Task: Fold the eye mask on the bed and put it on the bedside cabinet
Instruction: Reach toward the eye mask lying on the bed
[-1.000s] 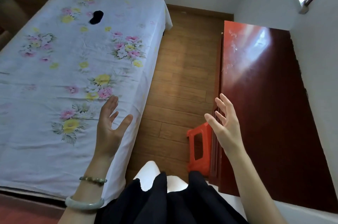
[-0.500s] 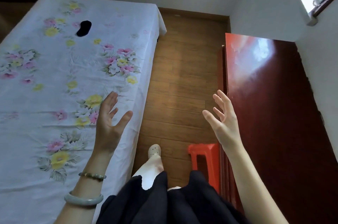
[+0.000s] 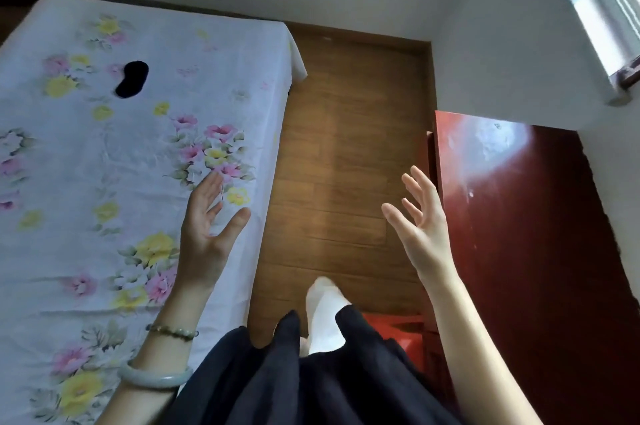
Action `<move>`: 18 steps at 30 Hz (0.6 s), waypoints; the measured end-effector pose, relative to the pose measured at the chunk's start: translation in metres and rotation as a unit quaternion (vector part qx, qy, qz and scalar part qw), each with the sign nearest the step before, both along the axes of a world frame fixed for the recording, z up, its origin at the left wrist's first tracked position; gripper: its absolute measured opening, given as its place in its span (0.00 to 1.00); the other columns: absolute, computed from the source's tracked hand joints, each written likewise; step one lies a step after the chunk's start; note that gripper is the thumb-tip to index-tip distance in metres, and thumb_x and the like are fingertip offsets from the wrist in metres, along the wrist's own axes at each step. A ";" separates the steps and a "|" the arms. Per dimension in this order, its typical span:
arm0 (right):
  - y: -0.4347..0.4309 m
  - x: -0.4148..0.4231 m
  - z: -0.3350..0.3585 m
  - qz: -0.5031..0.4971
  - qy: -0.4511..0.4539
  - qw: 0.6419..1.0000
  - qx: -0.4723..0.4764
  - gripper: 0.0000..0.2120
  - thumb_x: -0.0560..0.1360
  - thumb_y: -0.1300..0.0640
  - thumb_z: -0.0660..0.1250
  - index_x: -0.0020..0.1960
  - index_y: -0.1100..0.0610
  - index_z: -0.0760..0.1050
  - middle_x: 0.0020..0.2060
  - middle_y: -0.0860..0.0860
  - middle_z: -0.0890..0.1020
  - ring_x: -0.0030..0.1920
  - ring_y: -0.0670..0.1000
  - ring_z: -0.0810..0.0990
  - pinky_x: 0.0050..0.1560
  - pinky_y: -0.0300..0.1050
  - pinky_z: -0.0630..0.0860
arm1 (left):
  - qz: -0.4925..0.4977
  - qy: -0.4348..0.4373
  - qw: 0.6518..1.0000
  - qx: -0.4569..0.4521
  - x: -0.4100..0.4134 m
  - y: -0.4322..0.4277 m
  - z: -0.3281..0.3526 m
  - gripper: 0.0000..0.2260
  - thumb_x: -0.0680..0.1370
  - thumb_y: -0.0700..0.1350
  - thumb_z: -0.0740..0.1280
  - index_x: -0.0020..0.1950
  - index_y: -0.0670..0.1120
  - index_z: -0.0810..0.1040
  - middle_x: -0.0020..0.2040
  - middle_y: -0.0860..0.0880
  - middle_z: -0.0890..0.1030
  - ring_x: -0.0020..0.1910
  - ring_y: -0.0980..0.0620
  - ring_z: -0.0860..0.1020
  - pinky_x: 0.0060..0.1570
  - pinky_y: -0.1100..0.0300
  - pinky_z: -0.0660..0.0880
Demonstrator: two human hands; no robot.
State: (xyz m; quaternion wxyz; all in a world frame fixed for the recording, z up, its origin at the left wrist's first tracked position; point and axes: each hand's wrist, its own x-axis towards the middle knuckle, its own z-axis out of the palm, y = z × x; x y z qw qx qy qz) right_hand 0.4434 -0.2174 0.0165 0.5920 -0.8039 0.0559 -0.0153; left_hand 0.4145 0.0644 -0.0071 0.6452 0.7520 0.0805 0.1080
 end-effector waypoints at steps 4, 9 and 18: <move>-0.003 0.068 -0.005 0.011 0.003 1.000 -0.011 0.31 0.73 0.60 0.70 0.72 0.51 0.62 0.66 0.45 0.70 0.69 0.44 0.68 0.68 0.43 0.67 | 0.020 0.015 1.000 -0.002 0.057 -0.003 -0.007 0.28 0.72 0.46 0.69 0.71 0.51 0.66 0.69 0.57 0.71 0.68 0.62 0.68 0.63 0.70 0.67; -0.015 0.171 -0.009 0.037 0.006 0.999 -0.010 0.31 0.73 0.60 0.70 0.72 0.50 0.62 0.67 0.46 0.70 0.69 0.44 0.68 0.69 0.45 0.67 | 0.054 0.019 0.998 -0.004 0.145 -0.016 -0.011 0.28 0.72 0.46 0.69 0.71 0.50 0.66 0.71 0.53 0.70 0.69 0.61 0.68 0.65 0.65 0.66; -0.045 0.332 0.000 0.073 0.002 0.997 -0.024 0.31 0.73 0.60 0.69 0.72 0.51 0.62 0.69 0.50 0.70 0.69 0.44 0.68 0.70 0.48 0.67 | 0.088 0.016 0.996 -0.020 0.287 -0.052 -0.004 0.31 0.70 0.53 0.69 0.71 0.49 0.66 0.71 0.53 0.69 0.66 0.64 0.70 0.60 0.72 0.68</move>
